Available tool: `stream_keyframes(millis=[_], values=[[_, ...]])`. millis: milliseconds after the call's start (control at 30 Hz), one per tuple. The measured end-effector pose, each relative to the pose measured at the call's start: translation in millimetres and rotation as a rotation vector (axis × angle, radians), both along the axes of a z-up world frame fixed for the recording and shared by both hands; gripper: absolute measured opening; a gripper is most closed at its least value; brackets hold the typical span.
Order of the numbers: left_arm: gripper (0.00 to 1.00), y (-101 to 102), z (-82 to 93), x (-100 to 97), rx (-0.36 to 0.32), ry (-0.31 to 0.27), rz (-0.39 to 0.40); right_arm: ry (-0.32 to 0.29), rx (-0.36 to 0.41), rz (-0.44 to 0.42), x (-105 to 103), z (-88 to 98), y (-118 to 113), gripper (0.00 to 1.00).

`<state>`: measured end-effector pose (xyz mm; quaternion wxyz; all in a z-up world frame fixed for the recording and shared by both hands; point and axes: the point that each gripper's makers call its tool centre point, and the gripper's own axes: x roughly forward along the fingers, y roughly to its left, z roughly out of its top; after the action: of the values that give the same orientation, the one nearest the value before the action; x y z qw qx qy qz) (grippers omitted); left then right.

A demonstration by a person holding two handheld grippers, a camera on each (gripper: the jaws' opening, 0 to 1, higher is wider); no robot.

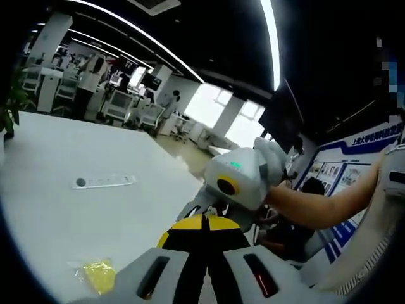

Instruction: Compare the silicone blocks by pressing each to a similar depth, holding the contact briefly, and releasing to observe deformation and rebound differences across the visible hardness samples.

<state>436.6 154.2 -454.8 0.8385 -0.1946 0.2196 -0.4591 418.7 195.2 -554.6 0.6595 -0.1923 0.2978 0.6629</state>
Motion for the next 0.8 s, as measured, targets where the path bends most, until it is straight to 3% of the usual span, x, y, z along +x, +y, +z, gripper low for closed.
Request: stream_keyframes(millis=[67, 200, 233, 433, 800], values=[[0.00, 0.2, -0.2, 0.8, 0.002, -0.006, 0.002, 0.013, -0.005, -0.007, -0.1, -1.0, -0.3, 0.16], [0.00, 0.5, -0.9, 0.0, -0.004, 0.002, -0.002, -0.043, 0.012, 0.010, 3.1, -1.3, 1.4, 0.18], [0.00, 0.9, -0.8, 0.3, -0.006, -0.001, 0.002, -0.031, 0.011, 0.004, 2.6, -1.3, 1.4, 0.18], [0.00, 5.5, -2.3, 2.1, -0.024, 0.015, 0.016, -0.132, 0.038, 0.047, 5.9, -0.2, 4.0, 0.23], [0.00, 7.5, -10.3, 2.6, -0.045, 0.049, 0.033, -0.152, 0.071, 0.019, 10.2, 6.0, 8.8, 0.49]])
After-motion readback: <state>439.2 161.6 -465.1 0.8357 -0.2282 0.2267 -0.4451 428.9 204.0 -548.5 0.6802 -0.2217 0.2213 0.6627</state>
